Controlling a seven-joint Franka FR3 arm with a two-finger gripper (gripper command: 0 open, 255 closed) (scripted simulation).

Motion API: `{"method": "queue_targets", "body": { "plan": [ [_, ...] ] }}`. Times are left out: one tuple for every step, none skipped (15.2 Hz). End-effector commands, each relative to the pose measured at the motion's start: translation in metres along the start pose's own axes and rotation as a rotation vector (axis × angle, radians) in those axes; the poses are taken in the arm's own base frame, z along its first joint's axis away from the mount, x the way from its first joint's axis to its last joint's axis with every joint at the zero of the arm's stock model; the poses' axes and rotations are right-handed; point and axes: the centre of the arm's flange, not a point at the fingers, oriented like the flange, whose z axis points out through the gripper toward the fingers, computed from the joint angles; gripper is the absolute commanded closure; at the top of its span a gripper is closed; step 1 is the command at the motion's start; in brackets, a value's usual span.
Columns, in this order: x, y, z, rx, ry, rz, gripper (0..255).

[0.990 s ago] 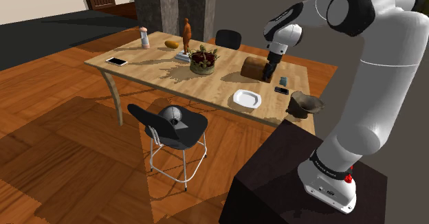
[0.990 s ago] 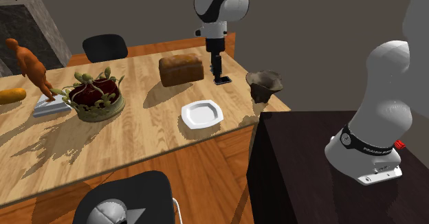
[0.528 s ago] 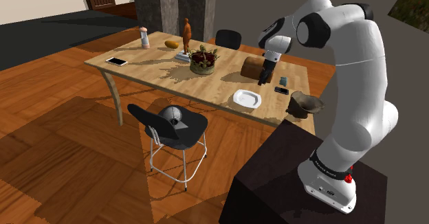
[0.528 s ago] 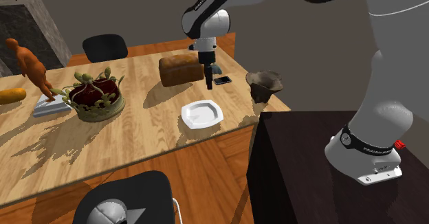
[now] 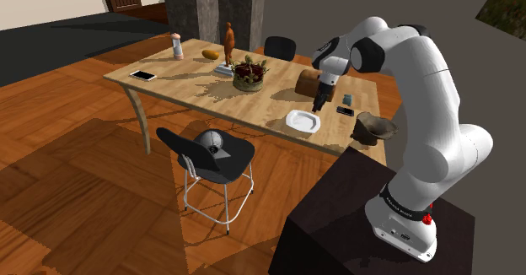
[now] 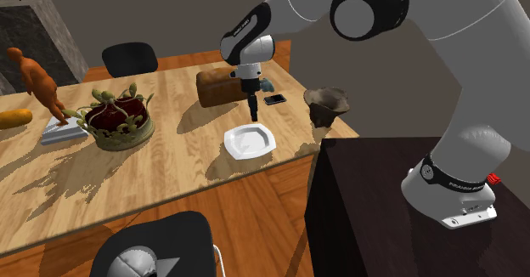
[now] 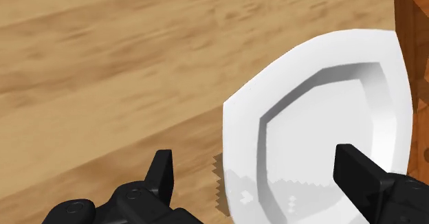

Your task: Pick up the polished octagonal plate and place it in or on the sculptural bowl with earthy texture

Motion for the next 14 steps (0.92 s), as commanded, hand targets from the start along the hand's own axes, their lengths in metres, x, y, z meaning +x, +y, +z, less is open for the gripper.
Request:
{"method": "queue_targets", "body": {
  "plan": [
    [0.001, 0.002, 0.011, 0.001, 0.0, -0.001, 0],
    [0.001, 0.002, 0.016, 0.001, 0.0, -0.001, 0],
    [0.001, 0.002, 0.022, 0.001, 0.0, -0.001, 0],
    [0.001, 0.002, 0.025, 0.001, 0.0, -0.001, 0],
    [0.001, 0.002, 0.025, 0.001, 0.0, -0.001, 0],
    [0.001, 0.002, 0.025, 0.001, 0.0, -0.001, 0],
    [0.001, 0.002, 0.025, 0.001, 0.0, -0.001, 0],
    [0.001, 0.002, 0.025, 0.001, 0.0, -0.001, 0],
    [0.001, 0.002, 0.025, 0.001, 0.0, -0.001, 0],
    [0.001, 0.002, 0.025, 0.001, 0.0, -0.001, 0],
    [0.001, 0.002, 0.025, 0.001, 0.0, -0.001, 0],
    [0.001, 0.002, 0.025, 0.001, 0.0, -0.001, 0],
    [0.001, 0.002, 0.025, 0.001, 0.0, -0.001, 255],
    [0.001, 0.002, 0.025, 0.001, 0.0, -0.001, 255]
  ]
}}
